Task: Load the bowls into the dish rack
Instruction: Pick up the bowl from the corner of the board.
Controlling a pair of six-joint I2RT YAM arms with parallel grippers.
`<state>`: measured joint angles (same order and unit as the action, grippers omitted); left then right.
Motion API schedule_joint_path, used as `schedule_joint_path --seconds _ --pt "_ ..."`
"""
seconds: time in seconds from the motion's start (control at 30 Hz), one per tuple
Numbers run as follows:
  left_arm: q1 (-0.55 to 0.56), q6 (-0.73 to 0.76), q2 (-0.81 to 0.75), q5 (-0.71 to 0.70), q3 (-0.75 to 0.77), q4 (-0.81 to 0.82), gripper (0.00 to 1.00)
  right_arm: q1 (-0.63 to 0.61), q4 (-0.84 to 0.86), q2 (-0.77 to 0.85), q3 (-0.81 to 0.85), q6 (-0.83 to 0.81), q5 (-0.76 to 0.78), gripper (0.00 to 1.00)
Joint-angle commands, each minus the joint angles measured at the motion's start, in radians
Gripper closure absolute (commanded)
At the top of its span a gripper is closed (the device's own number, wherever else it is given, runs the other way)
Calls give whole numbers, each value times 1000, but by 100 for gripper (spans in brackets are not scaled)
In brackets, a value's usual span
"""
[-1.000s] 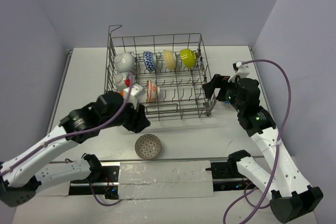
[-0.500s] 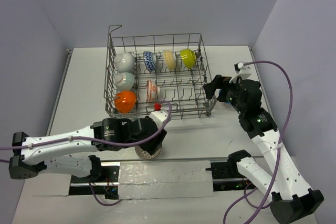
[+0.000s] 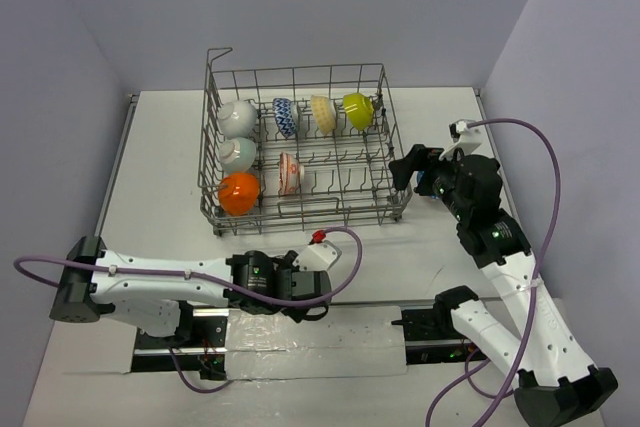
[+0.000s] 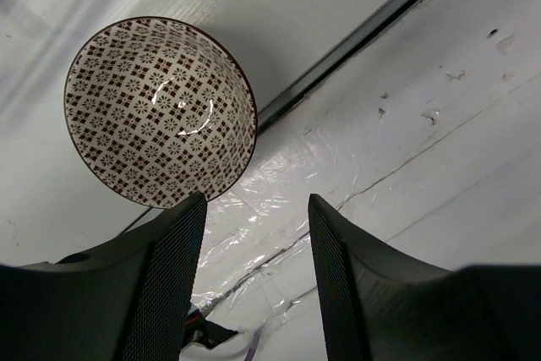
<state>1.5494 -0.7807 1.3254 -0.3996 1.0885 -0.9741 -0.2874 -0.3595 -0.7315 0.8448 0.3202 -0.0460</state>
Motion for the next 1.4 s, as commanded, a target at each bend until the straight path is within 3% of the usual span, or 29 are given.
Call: schedule_joint_path --seconds 0.0,0.5,0.9,1.37 --pt "34 -72 26 -54 10 -5 43 2 21 24 -3 -1 14 4" --pt "46 -134 81 -128 -78 23 43 2 16 84 -12 3 95 6" --pt "46 -88 118 -81 -127 118 44 2 25 90 -19 0 100 6" --pt "46 -92 139 -105 -131 112 51 2 33 99 -23 -3 101 7"
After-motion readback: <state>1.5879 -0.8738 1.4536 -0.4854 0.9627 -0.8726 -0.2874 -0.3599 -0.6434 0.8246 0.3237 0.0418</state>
